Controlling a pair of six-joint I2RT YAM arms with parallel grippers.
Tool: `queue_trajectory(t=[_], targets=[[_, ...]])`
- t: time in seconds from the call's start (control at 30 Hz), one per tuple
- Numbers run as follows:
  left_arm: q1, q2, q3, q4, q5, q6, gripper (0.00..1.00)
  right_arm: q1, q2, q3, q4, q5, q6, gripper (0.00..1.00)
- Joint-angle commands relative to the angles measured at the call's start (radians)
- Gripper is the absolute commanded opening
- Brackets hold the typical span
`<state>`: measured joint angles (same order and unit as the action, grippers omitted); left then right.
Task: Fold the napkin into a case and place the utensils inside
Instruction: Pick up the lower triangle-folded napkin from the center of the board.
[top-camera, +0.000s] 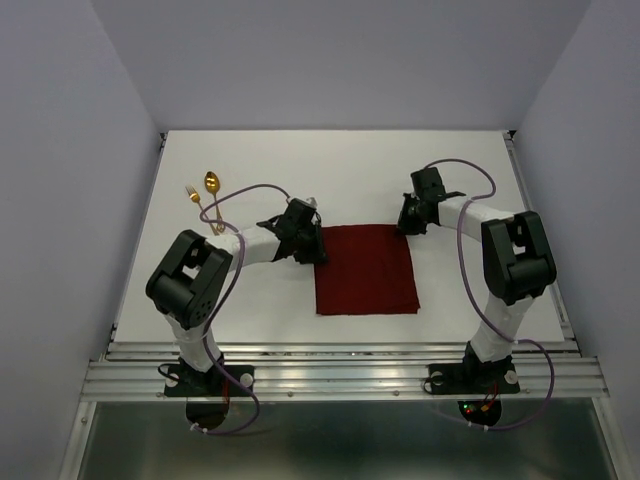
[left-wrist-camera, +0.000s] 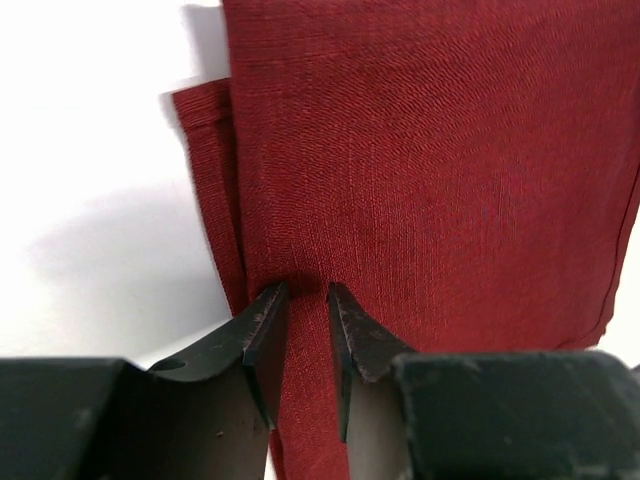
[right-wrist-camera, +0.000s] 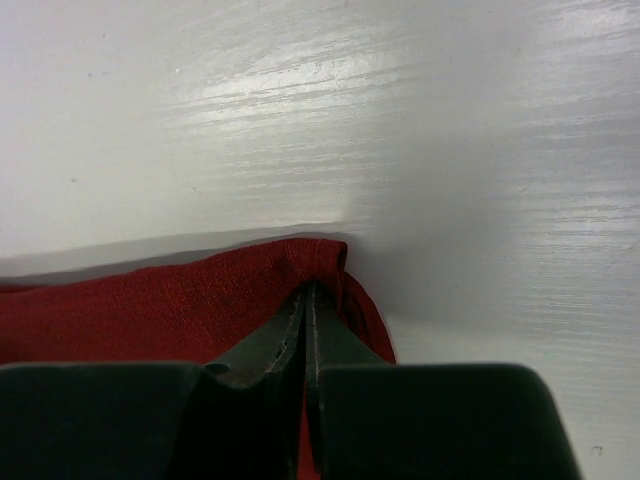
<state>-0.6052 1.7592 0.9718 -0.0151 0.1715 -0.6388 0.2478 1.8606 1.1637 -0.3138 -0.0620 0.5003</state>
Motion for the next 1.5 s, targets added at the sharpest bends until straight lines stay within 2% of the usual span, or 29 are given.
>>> queue_trajectory(t=[0.0, 0.1, 0.3, 0.43, 0.57, 0.73, 1.07, 1.3, 1.47], targets=[[-0.054, -0.052, -0.038, -0.045, -0.03, -0.025, 0.34, -0.004, -0.041, -0.006, -0.06, -0.016, -0.043, 0.06], [-0.059, -0.096, -0.019, -0.077, -0.072, -0.03, 0.34, -0.004, -0.07, 0.014, -0.073, -0.002, -0.043, 0.07], [-0.076, -0.103, 0.188, -0.152, -0.11, 0.016, 0.35, -0.004, -0.149, 0.068, -0.094, 0.091, -0.014, 0.15], [-0.088, 0.002, 0.338, -0.148, -0.002, 0.011, 0.32, -0.021, -0.169, 0.074, -0.102, 0.113, -0.019, 0.15], [-0.108, 0.123, 0.484, -0.128, 0.034, 0.01, 0.29, -0.059, -0.192, 0.034, -0.103, 0.077, -0.013, 0.15], [-0.12, 0.261, 0.58, -0.056, 0.127, -0.018, 0.28, -0.085, -0.228, -0.025, -0.103, 0.07, -0.012, 0.23], [-0.128, 0.416, 0.706, -0.017, 0.186, -0.047, 0.27, -0.094, -0.196, -0.047, -0.105, -0.059, -0.037, 0.34], [-0.13, 0.46, 0.711, -0.019, 0.178, -0.048, 0.27, -0.094, -0.146, -0.036, -0.068, -0.127, -0.057, 0.46], [-0.128, 0.482, 0.688, -0.019, 0.165, -0.047, 0.26, -0.084, -0.095, -0.013, -0.059, -0.157, -0.077, 0.5]])
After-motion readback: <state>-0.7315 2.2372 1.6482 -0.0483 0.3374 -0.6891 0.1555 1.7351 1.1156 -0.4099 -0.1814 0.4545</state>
